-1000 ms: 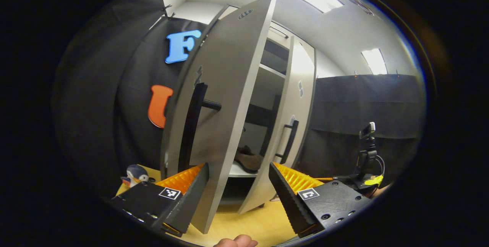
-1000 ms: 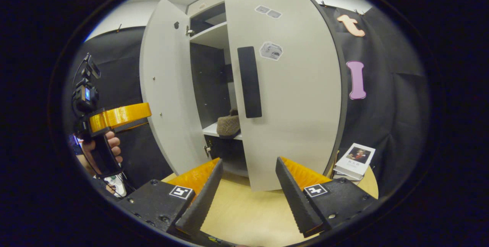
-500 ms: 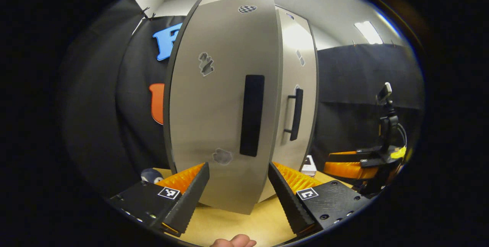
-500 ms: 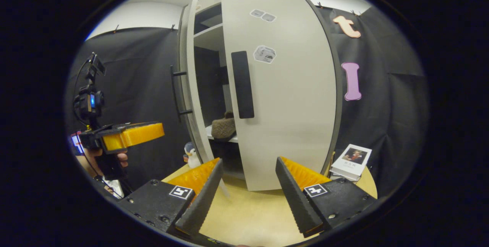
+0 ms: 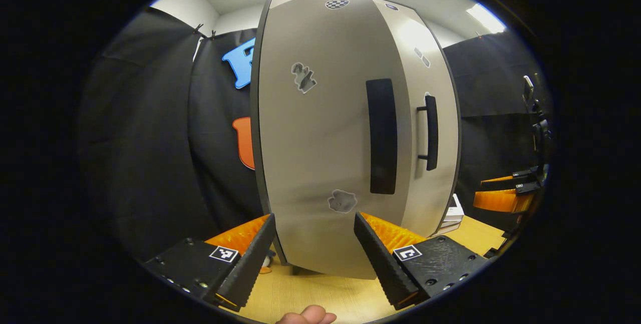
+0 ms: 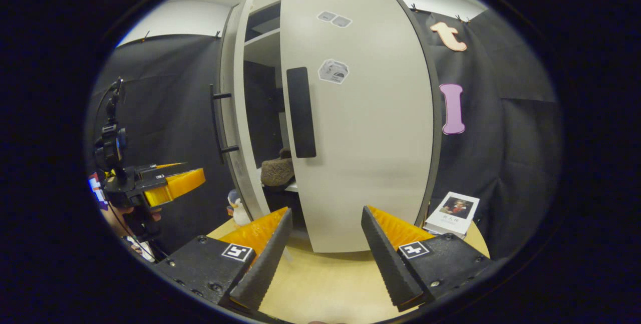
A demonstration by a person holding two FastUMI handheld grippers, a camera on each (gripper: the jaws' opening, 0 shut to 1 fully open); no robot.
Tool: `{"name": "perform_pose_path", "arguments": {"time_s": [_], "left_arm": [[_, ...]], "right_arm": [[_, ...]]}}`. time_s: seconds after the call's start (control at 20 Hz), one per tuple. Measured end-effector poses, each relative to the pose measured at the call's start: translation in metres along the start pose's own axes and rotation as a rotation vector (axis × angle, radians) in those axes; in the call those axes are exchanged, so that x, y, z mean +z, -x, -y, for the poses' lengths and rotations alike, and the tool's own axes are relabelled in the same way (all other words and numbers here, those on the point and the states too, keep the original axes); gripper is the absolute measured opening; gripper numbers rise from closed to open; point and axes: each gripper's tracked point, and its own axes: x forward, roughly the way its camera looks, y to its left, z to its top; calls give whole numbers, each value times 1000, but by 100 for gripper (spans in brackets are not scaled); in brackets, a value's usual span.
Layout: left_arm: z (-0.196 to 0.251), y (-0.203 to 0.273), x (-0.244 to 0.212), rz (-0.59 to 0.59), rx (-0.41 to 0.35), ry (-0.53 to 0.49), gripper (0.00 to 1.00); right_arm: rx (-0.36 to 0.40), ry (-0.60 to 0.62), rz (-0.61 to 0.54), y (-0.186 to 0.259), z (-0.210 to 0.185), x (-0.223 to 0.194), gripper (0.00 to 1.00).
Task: Grab one shoe with the right hand and put it into the shoe cabinet, grab the other shoe with the left hand and put it into the shoe cabinet; then close the right door with the right hand and the left door with the left hand.
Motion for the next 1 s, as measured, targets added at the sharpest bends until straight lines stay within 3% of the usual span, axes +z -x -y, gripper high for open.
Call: {"name": "perform_pose_path", "arguments": {"time_s": [0.1, 0.3, 0.6, 1.0], "left_arm": [[-1, -4, -3, -1, -4, -4, 100], [4, -8, -4, 6, -23, -1, 96], [6, -8, 1, 36, -35, 12, 96], [32, 13, -9, 61, -120, -34, 97]], "right_arm": [[-7, 1, -7, -3, 1, -2, 91], [-19, 3, -7, -3, 2, -2, 91], [-154, 2, 85, 12, 23, 26, 92], [-222, -35, 49, 30, 32, 17, 91]]}}
